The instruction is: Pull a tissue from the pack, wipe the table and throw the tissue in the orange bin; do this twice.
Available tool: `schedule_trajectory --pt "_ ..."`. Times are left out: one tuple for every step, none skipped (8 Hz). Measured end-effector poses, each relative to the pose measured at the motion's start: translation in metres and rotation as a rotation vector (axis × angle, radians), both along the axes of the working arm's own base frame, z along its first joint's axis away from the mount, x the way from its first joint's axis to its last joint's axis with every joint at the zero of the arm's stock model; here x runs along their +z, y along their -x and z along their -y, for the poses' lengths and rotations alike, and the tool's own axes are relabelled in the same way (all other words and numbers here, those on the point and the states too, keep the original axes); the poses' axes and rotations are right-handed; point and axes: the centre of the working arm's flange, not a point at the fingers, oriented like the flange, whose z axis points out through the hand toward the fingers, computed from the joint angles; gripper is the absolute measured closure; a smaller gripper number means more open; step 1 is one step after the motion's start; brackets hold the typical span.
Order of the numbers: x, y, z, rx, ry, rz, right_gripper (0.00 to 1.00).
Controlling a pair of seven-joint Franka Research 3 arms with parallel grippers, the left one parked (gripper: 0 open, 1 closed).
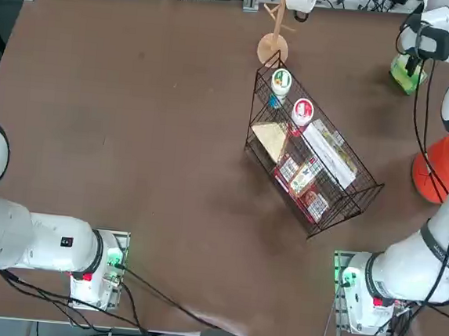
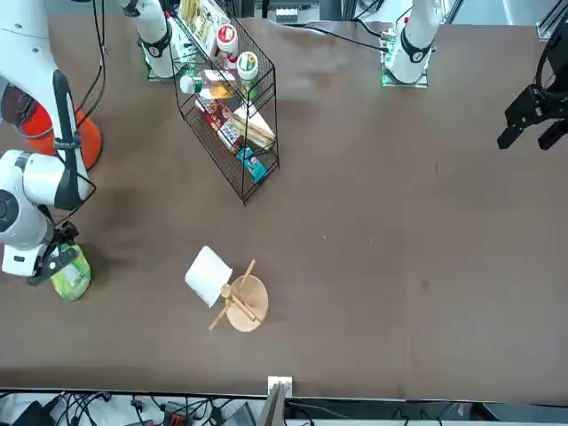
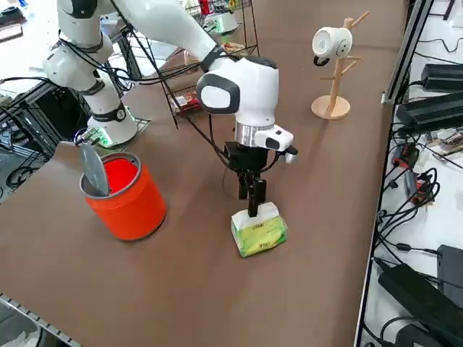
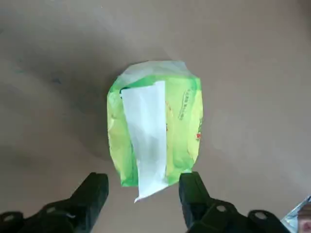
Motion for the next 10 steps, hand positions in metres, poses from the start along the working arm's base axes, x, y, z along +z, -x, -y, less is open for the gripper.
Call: schedule_trajectory --pt "-0.007 -0.001 -0.001 0.015 0.009 0.000 0.14" --pt "-0.013 -0.001 0.000 0.032 0.024 -0.008 0.20" --pt "-0.016 -0.001 0.000 0.041 0.034 -0.015 0.33" --pt "-0.020 -0.001 0.000 0.044 0.037 -0.021 0.42" --pt "-0.024 -0.002 0.000 0.047 0.038 -0.023 0.47" --pt "-0.027 -0.003 -0.001 0.053 0.038 -0.018 0.54" --pt "-0.027 -0.004 -0.001 0.056 0.038 -0.011 0.59" --pt "-0.023 -0.007 -0.001 0.057 0.040 -0.002 0.80" --pt "-0.016 -0.011 0.000 0.057 0.045 0.012 0.98" --pt "-0.008 -0.015 0.000 0.054 0.050 0.018 0.99"
